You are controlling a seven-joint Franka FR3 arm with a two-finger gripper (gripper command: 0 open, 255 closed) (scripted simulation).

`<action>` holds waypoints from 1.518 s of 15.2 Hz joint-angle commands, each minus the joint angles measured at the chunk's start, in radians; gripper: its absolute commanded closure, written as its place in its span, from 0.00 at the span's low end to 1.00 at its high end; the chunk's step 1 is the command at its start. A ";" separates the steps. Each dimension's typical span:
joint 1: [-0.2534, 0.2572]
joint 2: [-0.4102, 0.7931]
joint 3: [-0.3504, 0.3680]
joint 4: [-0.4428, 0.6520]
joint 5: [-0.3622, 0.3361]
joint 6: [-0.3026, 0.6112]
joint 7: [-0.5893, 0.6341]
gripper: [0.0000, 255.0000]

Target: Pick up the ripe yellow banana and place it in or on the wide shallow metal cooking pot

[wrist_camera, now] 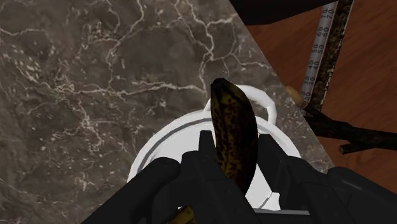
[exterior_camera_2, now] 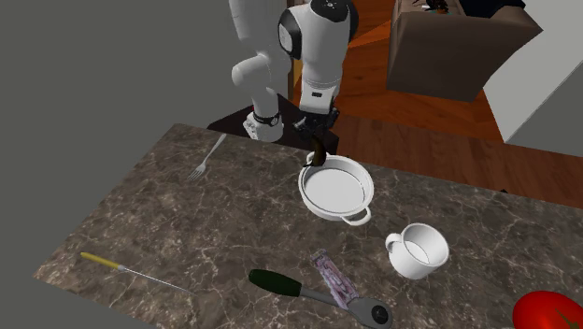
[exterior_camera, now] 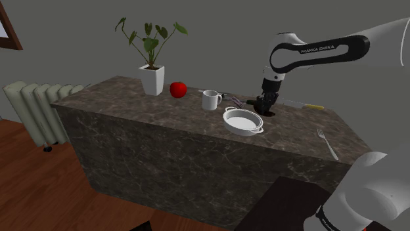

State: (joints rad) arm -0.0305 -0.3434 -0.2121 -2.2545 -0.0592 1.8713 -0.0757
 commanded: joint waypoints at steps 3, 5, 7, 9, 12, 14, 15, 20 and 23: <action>0.026 0.143 0.014 0.130 0.035 0.011 0.020 1.00; 0.036 0.218 0.020 0.209 0.052 0.006 0.028 1.00; 0.042 0.281 0.024 0.265 0.065 0.012 0.033 1.00; 0.042 0.286 0.024 0.244 0.066 0.038 0.032 1.00; 0.042 0.296 0.024 0.213 0.068 0.078 0.030 1.00; 0.042 0.303 0.023 0.194 0.070 0.104 0.029 1.00; 0.041 0.307 0.023 0.185 0.071 0.117 0.028 1.00; 0.041 0.326 0.022 0.148 0.075 0.172 0.024 1.00; 0.041 0.326 0.022 0.149 0.075 0.172 0.024 1.00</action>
State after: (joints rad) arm 0.0105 -0.0184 -0.1896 -2.1064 0.0154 2.0427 -0.0519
